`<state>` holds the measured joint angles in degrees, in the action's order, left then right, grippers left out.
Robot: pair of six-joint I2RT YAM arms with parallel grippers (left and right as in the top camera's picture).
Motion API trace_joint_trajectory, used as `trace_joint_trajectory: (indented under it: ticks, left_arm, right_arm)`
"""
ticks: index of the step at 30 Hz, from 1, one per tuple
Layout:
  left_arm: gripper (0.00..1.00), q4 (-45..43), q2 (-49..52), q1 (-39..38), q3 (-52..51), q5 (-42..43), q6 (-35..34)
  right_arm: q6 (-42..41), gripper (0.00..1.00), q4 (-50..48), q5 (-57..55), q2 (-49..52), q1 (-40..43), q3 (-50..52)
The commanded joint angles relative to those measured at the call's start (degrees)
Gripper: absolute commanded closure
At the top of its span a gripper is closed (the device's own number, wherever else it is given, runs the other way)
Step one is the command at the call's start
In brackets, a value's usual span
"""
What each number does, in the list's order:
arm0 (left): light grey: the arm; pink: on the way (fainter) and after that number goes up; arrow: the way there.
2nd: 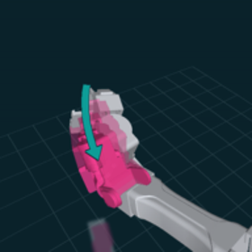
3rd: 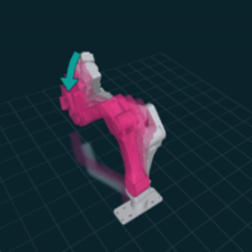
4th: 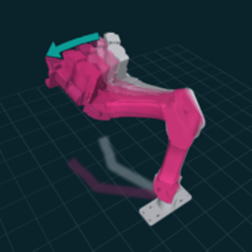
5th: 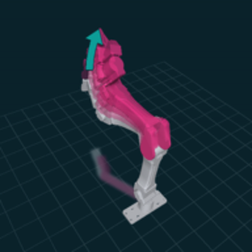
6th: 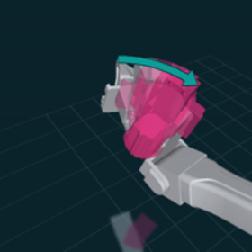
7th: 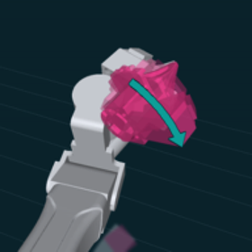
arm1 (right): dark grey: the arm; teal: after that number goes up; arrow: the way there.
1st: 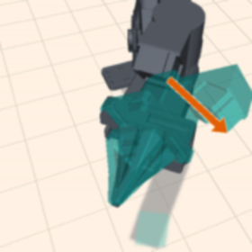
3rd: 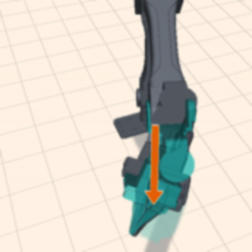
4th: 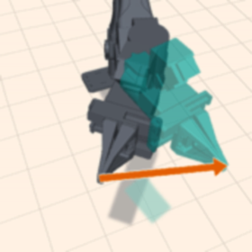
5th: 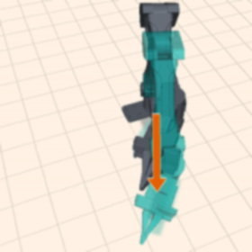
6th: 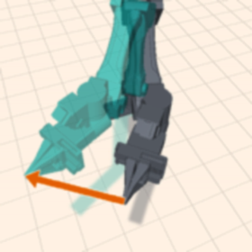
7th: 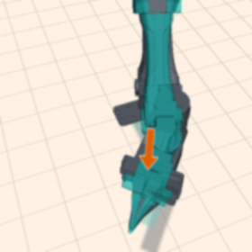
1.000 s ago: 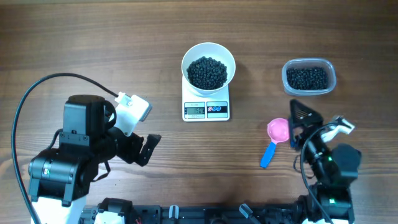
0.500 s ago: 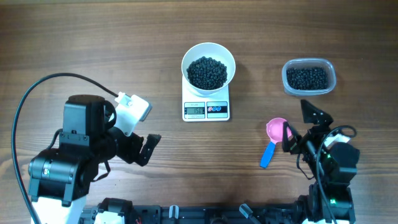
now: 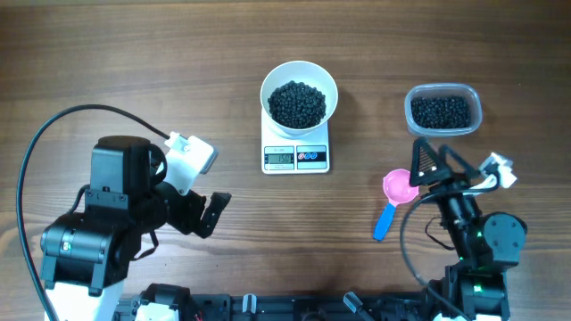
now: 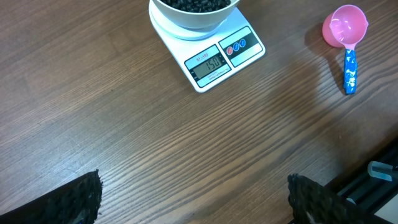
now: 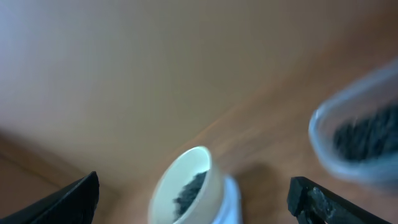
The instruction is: Scoop item into bowl and weigh 150g on scale
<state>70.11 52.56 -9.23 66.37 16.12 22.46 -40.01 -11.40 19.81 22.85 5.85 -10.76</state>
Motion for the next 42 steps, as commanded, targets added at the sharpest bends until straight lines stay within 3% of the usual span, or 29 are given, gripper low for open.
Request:
trace_joint_trajectory:
  ticks: [1,15,29,34,42]
  left_arm:
    - [0.0,-0.17,-0.09,0.39,0.83,-0.15,1.16]
    - [0.0,-0.17,-0.09,0.39,0.83,-0.15,1.16]
    - [0.0,-0.17,-0.09,0.42,0.83,-0.15,1.16]
    - [0.0,-0.17,-0.09,0.39,0.83,-0.15,1.16]
    - [0.0,-0.17,-0.09,0.42,0.83,-0.15,1.16]
  right_arm:
    - [21.59,0.0,-1.9,-0.96,-0.5,0.22,-0.57]
    - [38.95,0.0,5.51,-2.27,-17.86,0.24,1.25]
    - [41.57,0.0,5.6,-5.7,-22.67,0.17,5.29]
    - [41.51,0.0,0.0,-5.64,-22.67,0.15,10.51]
    - [41.51,0.0,7.91,-5.22,-22.69,0.11,10.47]
